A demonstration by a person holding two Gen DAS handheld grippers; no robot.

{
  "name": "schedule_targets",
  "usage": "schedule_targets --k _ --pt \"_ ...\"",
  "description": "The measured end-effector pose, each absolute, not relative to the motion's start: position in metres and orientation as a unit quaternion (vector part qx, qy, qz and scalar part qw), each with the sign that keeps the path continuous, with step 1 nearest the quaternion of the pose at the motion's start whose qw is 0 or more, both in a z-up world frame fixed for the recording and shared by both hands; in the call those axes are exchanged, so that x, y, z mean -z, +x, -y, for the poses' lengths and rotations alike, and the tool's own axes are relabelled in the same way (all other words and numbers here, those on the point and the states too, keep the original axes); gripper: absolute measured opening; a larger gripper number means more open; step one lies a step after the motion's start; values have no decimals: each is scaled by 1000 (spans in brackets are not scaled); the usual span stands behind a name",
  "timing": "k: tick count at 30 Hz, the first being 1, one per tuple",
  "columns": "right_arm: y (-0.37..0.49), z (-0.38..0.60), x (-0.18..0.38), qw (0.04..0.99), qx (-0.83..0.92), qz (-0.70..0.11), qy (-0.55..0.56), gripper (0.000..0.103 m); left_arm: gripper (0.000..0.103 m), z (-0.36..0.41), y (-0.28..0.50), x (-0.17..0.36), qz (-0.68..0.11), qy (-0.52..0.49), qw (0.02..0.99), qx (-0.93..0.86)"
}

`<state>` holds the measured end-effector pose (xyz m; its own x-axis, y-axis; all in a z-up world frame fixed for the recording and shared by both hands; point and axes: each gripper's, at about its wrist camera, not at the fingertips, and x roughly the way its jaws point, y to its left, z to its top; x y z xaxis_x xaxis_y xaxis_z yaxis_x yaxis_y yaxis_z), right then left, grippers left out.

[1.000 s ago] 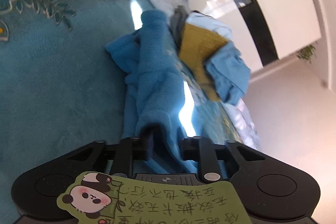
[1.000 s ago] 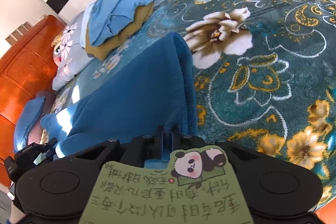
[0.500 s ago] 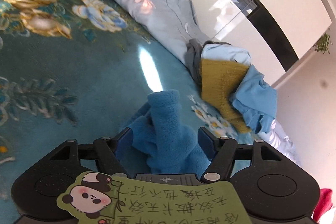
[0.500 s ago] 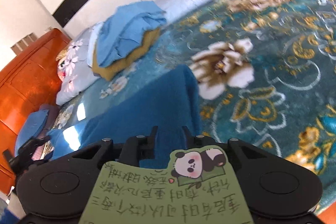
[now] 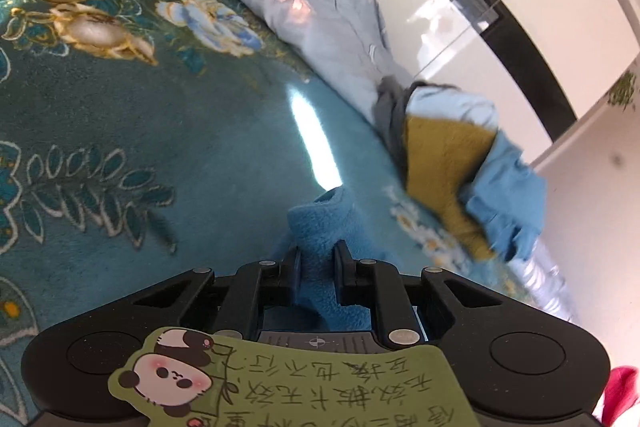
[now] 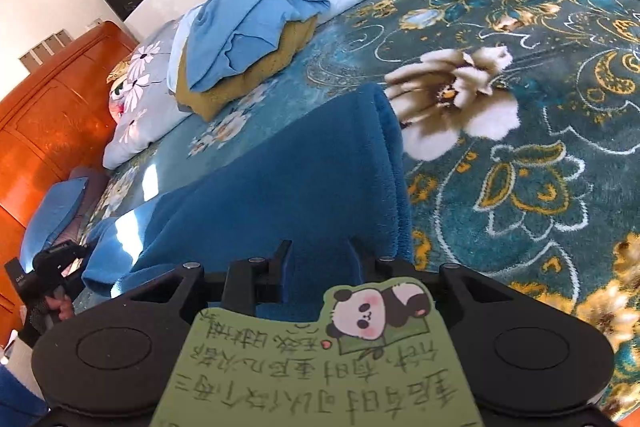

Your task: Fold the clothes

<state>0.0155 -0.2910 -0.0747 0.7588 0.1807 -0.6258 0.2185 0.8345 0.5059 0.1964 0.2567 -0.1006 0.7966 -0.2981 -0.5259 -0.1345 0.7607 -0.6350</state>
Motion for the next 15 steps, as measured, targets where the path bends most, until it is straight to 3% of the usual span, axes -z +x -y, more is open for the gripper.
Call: schedule_targets --k 4,6,8,12,15 --pt "11 294 69 894 10 -336 297 31 16 -263 187 91 -304 -374 874 56" --pt "6 298 63 899 14 -322 297 35 22 -263 174 77 -295 -338 893 40" --pt "-1 307 62 902 35 -310 298 48 33 -263 159 66 -284 -309 907 31" --pt "-10 325 79 884 56 -319 337 50 36 -256 134 51 -272 -287 917 50" --pt "-7 329 96 869 46 -328 367 55 52 -245 124 43 -269 -291 915 75"
